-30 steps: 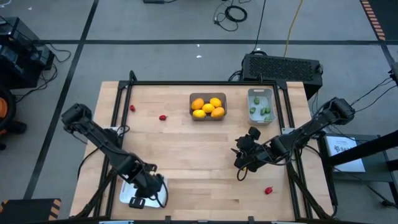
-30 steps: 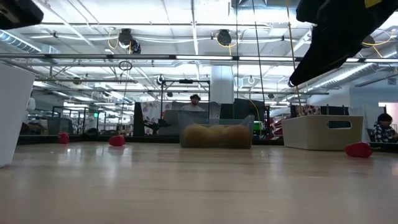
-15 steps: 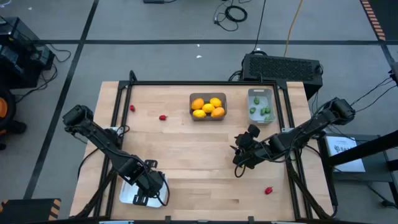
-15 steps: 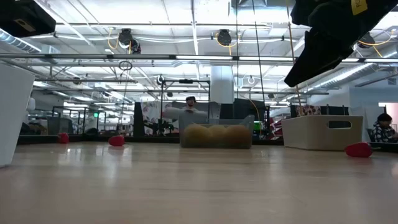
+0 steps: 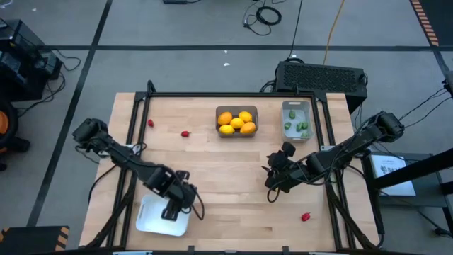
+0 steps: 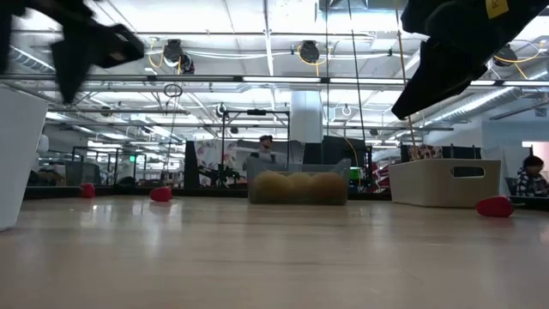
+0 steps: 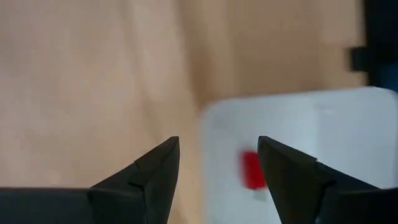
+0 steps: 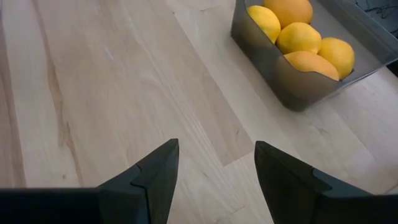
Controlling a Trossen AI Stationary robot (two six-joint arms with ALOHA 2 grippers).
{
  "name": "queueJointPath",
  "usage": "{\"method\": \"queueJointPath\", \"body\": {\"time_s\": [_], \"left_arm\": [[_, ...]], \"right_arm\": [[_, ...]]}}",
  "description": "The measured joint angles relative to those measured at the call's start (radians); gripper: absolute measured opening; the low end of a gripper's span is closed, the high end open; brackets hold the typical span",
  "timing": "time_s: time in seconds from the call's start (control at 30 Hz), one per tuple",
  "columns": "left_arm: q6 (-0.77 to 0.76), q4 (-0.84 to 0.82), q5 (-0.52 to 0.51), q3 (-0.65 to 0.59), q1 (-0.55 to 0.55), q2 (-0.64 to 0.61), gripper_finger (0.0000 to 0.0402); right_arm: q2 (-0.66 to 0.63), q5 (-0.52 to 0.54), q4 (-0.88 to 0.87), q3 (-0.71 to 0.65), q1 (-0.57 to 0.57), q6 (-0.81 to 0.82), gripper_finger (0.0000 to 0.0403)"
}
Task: Sort produce into baskets
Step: Put the red pepper into the white bin
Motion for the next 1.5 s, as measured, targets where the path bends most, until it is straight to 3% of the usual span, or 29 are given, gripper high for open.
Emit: {"method": "queueJointPath", "body": {"time_s": [0.23, 0.53, 0.73, 0.93, 1.3, 1.5], "left_arm": [[0.165, -0.048, -0.100, 0.000, 0.121, 0.000, 0.0224], [0.388, -0.107, -0.106, 0.000, 0.323, -0.026, 0.0224], [0.464, -0.093, -0.105, -0.036, 0.513, -0.117, 0.0224], [0.467, -0.070, -0.105, -0.136, 0.697, -0.204, 0.0224], [0.541, -0.049, -0.096, -0.173, 0.909, -0.209, 0.0224], [0.391, 0.045, 0.078, -0.188, 1.029, -0.205, 0.0224]], "right_arm": [[0.000, 0.000, 0.012, 0.000, 0.000, -0.002, 0.0201], [0.000, 0.000, 0.013, 0.000, 0.000, -0.016, 0.0201], [0.000, 0.003, 0.014, 0.000, 0.000, -0.051, 0.0201], [0.000, 0.006, 0.014, 0.000, -0.005, -0.052, 0.0201], [0.000, 0.005, 0.020, 0.000, -0.011, -0.051, 0.0201], [0.000, 0.006, 0.026, 0.000, -0.011, -0.075, 0.0201]]}}
